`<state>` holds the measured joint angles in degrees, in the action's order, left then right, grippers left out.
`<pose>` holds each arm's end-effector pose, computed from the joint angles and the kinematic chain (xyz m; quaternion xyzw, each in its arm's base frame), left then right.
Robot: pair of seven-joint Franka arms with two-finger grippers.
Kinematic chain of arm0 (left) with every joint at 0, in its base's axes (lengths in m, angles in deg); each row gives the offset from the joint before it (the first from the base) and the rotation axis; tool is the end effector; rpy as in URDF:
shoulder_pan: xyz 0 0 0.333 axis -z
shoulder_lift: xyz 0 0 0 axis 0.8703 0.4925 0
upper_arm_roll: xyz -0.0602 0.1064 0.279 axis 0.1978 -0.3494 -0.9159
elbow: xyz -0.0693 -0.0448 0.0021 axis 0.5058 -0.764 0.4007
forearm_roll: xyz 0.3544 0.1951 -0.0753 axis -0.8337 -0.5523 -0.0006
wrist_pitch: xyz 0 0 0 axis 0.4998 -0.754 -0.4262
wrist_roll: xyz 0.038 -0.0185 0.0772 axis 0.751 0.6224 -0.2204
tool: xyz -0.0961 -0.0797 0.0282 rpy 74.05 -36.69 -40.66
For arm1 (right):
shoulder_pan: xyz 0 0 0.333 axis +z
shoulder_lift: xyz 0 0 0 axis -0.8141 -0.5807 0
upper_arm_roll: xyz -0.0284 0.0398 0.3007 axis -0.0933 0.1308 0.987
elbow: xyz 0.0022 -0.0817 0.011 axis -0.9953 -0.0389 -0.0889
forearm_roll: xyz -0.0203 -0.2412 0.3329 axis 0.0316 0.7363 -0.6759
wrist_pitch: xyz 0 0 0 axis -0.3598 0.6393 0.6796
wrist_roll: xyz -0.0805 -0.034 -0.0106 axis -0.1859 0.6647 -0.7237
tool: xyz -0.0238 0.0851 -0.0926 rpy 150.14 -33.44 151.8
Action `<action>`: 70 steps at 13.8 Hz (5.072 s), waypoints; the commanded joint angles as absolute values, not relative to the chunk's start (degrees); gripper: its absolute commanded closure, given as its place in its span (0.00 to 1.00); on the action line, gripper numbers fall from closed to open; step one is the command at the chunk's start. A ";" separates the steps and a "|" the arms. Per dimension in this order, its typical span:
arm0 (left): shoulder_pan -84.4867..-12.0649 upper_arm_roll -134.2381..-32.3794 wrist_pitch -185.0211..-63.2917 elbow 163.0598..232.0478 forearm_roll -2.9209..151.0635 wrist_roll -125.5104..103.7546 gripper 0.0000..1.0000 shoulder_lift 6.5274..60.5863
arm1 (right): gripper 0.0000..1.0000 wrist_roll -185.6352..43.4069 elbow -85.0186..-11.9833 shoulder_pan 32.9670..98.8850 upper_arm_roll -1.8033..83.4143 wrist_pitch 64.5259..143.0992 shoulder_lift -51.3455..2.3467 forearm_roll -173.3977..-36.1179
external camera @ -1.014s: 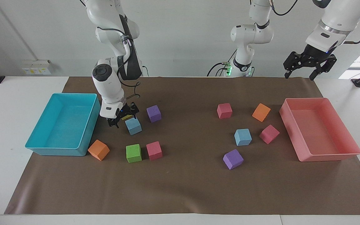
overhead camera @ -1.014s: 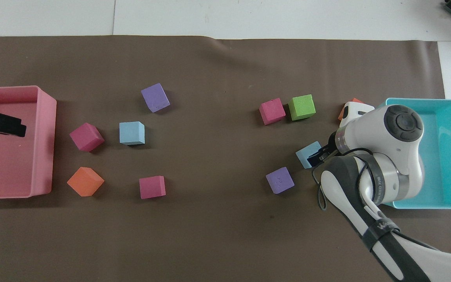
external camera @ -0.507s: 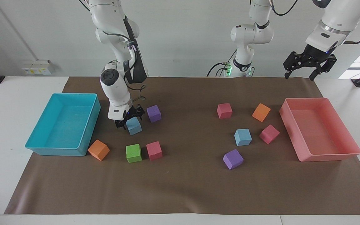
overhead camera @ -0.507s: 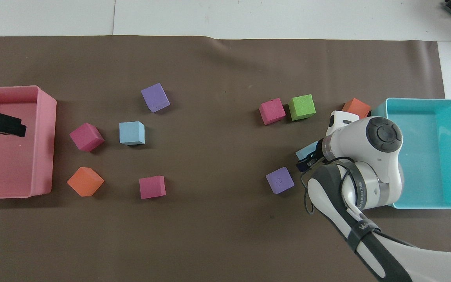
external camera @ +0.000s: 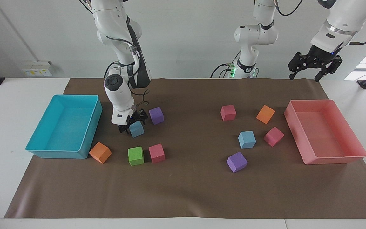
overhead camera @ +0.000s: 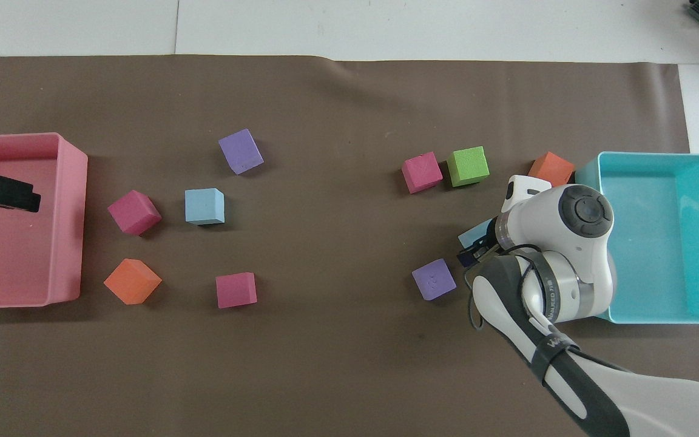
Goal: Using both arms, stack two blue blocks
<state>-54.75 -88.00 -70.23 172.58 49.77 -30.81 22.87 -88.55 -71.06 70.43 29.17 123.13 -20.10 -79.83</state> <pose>0.5580 -0.0417 0.6404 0.9971 -0.0756 0.0083 0.0081 0.5499 0.1138 0.2503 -0.9585 -0.2837 -0.0008 0.0267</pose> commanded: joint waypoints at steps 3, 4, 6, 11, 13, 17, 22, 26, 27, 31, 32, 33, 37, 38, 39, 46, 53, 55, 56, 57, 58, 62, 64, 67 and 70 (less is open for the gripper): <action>-55.57 -87.39 -69.71 172.99 49.29 -31.51 0.00 22.18 | 0.91 -90.02 -71.57 69.79 29.39 124.29 -20.23 -81.46; -55.57 -87.39 -69.80 172.99 49.29 -31.51 0.00 22.18 | 1.00 -88.27 -71.49 69.79 29.39 124.12 -20.23 -81.55; -55.57 -87.39 -69.80 172.99 49.29 -31.59 0.00 22.18 | 1.00 -85.89 -71.14 69.62 29.39 123.68 -20.23 -81.55; -55.57 -87.39 -69.71 172.99 49.29 -31.51 0.00 22.18 | 1.00 -74.83 -66.66 69.62 28.95 115.96 -16.99 -81.46; -55.57 -87.39 -69.71 172.99 49.29 -31.51 0.00 22.18 | 1.00 -68.42 -64.12 69.62 28.95 111.92 -15.75 -80.68; -55.57 -87.39 -69.71 172.99 49.29 -31.51 0.00 22.18 | 1.00 -58.39 -56.82 71.02 29.38 105.13 -17.24 -79.53; -55.57 -87.39 -69.71 172.99 49.29 -31.59 0.00 22.18 | 1.00 -48.82 -53.13 77.77 29.47 105.22 -19.69 -79.62; -55.57 -87.39 -69.71 172.99 49.29 -31.59 0.00 22.09 | 1.00 -38.27 -47.15 84.37 29.47 105.39 -25.93 -79.97; -55.57 -87.39 -69.71 172.99 49.29 -31.51 0.00 22.18 | 1.00 -35.20 -46.01 86.56 29.47 105.83 -28.21 -79.71; -55.57 -87.39 -69.80 172.99 49.29 -31.51 0.00 22.18 | 1.00 -30.07 -37.40 90.80 29.47 106.27 -36.57 -79.88; -55.57 -87.39 -69.80 172.99 49.29 -31.51 0.00 22.18 | 1.00 -29.98 -37.12 91.15 29.47 106.62 -37.28 -79.62; -55.57 -87.39 -69.71 172.99 49.29 -31.51 0.00 22.18 | 1.00 -29.98 -37.30 92.20 29.47 109.06 -37.46 -79.70; -55.57 -87.39 -69.80 172.99 49.29 -31.59 0.00 22.18 | 1.00 -29.01 -38.26 93.08 29.47 112.34 -38.69 -79.62; -55.57 -87.39 -69.80 172.99 49.29 -31.51 0.00 22.18 | 1.00 -29.80 -39.05 93.09 29.47 112.60 -38.69 -79.53; -55.57 -87.39 -69.71 172.99 49.29 -31.51 0.00 22.18 | 1.00 -31.11 -40.10 93.09 29.47 113.04 -38.60 -79.44; -55.48 -87.22 -67.61 172.99 49.29 -31.42 0.00 22.09 | 1.00 -36.83 -43.36 93.70 29.47 114.53 -37.64 -77.95; -55.39 -87.04 -72.96 172.64 49.81 -31.15 0.00 23.14 | 1.00 -32.90 -43.89 93.52 29.47 115.15 -37.46 -79.09; -55.31 -87.04 -74.97 172.99 49.81 -31.07 0.00 23.49 | 1.00 -32.09 -43.89 93.52 29.47 114.98 -37.46 -79.09; -54.96 -87.04 -75.50 172.82 49.81 -30.72 0.00 24.37 | 0.99 -31.92 -43.89 93.44 29.47 114.97 -37.46 -79.09; -54.87 -87.04 -76.38 172.82 49.90 -29.50 0.00 24.90 | 0.70 -31.91 -43.89 93.35 29.47 114.80 -37.46 -79.09; -54.69 -87.04 -77.69 172.82 49.81 -28.44 0.00 25.51 | 0.01 -32.00 -43.89 93.00 29.47 114.80 -37.55 -79.00; -54.78 -86.95 -82.61 172.82 50.52 -27.03 0.00 29.46 | 0.00 -32.53 -43.28 92.82 28.86 115.06 -36.50 -78.56; -54.69 -86.95 -85.51 172.99 50.34 -26.67 0.00 31.75 | 0.00 -32.62 -43.27 91.43 28.68 114.45 -34.31 -78.56; -53.99 -86.86 -90.25 176.49 50.34 -25.45 0.00 32.99 | 0.00 -33.32 -43.36 87.74 28.86 112.35 -29.83 -78.56; -50.92 -86.86 -99.30 184.57 50.34 -20.54 0.00 32.99 | 0.00 -37.35 -43.45 83.17 28.86 105.77 -23.85 -78.91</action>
<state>-53.20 -86.29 -94.05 178.84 50.17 -23.55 34.19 -34.70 -42.05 85.99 28.22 108.93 -28.12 -79.03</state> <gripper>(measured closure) 0.000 0.000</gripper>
